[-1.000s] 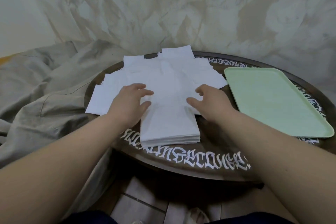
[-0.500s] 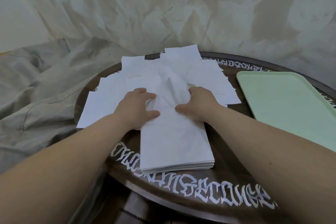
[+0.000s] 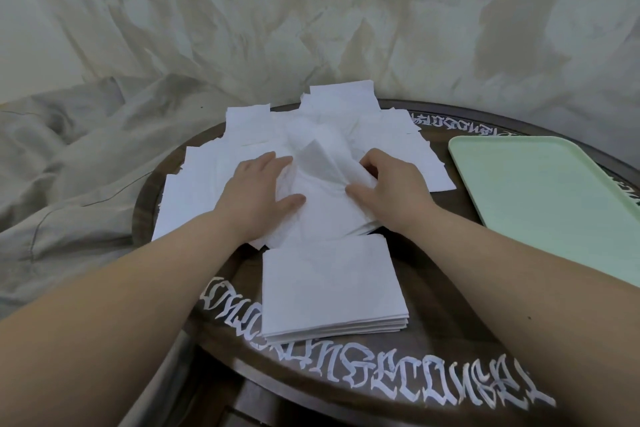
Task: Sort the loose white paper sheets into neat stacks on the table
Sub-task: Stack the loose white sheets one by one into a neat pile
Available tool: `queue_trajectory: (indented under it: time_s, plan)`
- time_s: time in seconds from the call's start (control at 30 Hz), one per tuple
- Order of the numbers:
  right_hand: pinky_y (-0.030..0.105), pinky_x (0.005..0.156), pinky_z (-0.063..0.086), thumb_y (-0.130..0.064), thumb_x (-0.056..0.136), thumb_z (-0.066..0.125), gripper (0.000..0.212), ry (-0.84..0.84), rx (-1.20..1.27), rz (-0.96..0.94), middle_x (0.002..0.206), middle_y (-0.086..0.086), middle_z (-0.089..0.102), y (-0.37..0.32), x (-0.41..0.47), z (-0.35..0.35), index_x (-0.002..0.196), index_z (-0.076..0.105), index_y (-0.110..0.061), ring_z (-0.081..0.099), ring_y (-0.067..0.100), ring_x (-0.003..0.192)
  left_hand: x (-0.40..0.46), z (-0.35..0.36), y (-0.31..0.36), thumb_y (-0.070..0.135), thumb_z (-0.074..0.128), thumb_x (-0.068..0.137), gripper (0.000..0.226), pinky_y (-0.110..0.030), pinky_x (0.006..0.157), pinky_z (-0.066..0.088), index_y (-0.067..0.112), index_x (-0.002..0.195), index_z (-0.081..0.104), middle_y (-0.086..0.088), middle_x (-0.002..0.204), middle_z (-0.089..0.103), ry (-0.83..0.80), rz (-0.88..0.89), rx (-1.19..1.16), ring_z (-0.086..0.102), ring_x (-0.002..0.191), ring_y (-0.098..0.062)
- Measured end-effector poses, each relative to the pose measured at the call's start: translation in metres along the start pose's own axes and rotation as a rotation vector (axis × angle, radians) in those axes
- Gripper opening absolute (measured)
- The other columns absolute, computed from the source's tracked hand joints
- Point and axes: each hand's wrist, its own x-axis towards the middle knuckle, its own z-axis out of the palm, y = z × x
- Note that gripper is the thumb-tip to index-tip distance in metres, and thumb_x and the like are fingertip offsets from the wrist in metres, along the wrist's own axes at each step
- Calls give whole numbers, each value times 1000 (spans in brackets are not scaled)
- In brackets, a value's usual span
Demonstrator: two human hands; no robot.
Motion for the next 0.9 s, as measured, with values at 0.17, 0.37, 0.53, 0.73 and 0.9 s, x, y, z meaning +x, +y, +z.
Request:
queue_trajectory:
  time_s: [0.17, 0.37, 0.53, 0.73, 0.9]
  plan:
    - [29, 62, 36, -25, 87, 61, 18, 135, 24, -40, 73, -3, 54, 1, 2, -5, 77, 49, -16, 49, 19, 72, 6, -16, 15, 58, 59, 82, 74, -41, 106, 32, 30, 145, 32, 5, 152, 31, 88, -20, 32, 30, 135, -28]
    - [26, 66, 37, -37, 79, 71, 28, 25, 103, 47, 84, -7, 58, -1, 5, -14, 94, 56, -19, 53, 15, 83, 6, -21, 21, 54, 61, 85, 70, -34, 98, 39, 24, 143, 35, 6, 143, 46, 3, -84, -78, 47, 125, -20]
    - [27, 64, 29, -25, 83, 64, 19, -39, -37, -13, 91, 3, 62, -2, 5, -8, 96, 59, -11, 54, 24, 88, -3, -22, 25, 46, 60, 88, 61, -26, 92, 38, 24, 142, 38, 8, 136, 51, -34, -70, -157, 52, 118, -14]
    - [31, 64, 36, -21, 88, 56, 11, 216, 52, 25, 82, 1, 64, -6, 10, -45, 85, 65, -15, 54, 22, 80, -8, -44, 28, 44, 62, 88, 57, -22, 84, 36, 23, 138, 44, 7, 136, 52, 44, -100, -238, 52, 116, -11]
    - [28, 62, 28, -20, 88, 56, 8, 387, 90, 63, 72, -3, 56, -7, 8, -67, 82, 61, -19, 48, 20, 74, -13, -52, 40, 43, 61, 88, 50, -20, 84, 35, 21, 132, 51, 8, 133, 54, 39, -79, -238, 53, 113, -8]
